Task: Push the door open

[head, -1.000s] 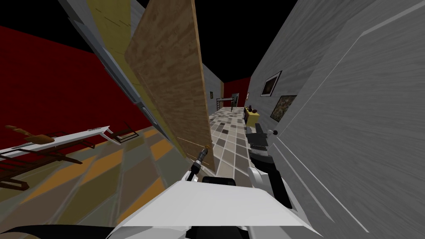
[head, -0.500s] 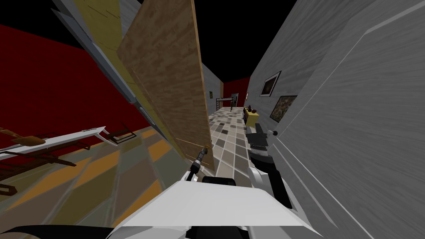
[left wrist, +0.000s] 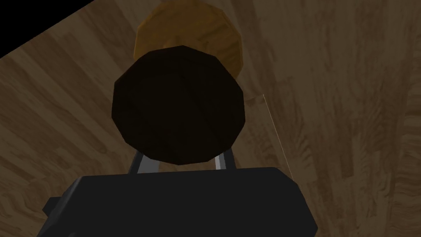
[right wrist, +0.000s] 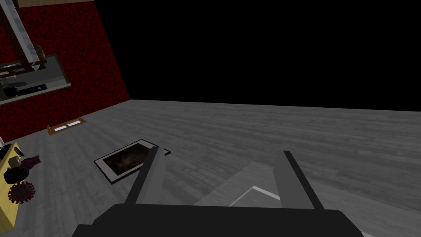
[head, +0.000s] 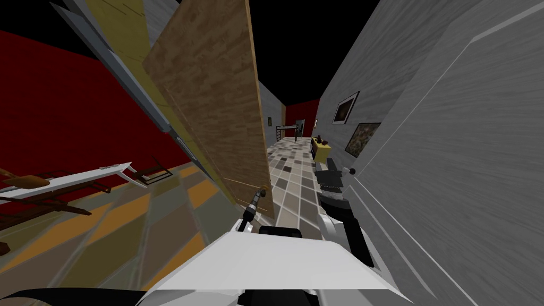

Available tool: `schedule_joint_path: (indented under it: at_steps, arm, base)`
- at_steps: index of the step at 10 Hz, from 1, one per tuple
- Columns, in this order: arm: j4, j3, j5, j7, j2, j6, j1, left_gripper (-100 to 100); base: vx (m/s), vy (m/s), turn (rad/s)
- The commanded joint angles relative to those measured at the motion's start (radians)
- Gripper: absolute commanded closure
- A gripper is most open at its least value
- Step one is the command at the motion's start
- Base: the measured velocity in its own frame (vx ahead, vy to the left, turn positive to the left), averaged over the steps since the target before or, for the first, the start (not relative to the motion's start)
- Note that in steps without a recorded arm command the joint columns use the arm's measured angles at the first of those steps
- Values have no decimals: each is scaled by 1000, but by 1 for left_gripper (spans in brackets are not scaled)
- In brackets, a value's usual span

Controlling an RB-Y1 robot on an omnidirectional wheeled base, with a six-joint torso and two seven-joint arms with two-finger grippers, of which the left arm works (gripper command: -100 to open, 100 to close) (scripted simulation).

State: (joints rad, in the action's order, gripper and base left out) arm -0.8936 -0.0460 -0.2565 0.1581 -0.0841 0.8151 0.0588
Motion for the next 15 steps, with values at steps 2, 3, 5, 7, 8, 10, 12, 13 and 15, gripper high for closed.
schedule_joint_path:
  at_steps: [2, 3, 5, 7, 8, 10, 12, 13, 15]
  arm:
    - [1, 3, 24, -67, -1, -3, -1, 100]
    - [4, 11, 8, -17, -5, 5, -2, -100]
    - [4, 18, -10, 27, -7, 10, 0, -100]
    - [5, 26, -33, 85, -10, 17, 2, -100]
    - [5, 31, -47, 113, -12, 21, 3, -100]
    - [5, 37, -61, 162, -14, 25, 5, -100]
    - [5, 43, -76, 203, -15, 30, 6, -100]
    - [6, 49, -92, 240, -17, 35, 7, -100]
    - [6, 55, -109, 283, -19, 39, 9, -100]
  base:
    - [45, -24, -16]
    - [-7, -15, 40]
    - [-37, -15, 40]
    - [-40, -22, 50]
    - [-42, -32, 50]
    - [-30, -14, 24]
    - [-43, -16, 43]
    - [-35, -17, 26]
    - [-41, -23, 44]
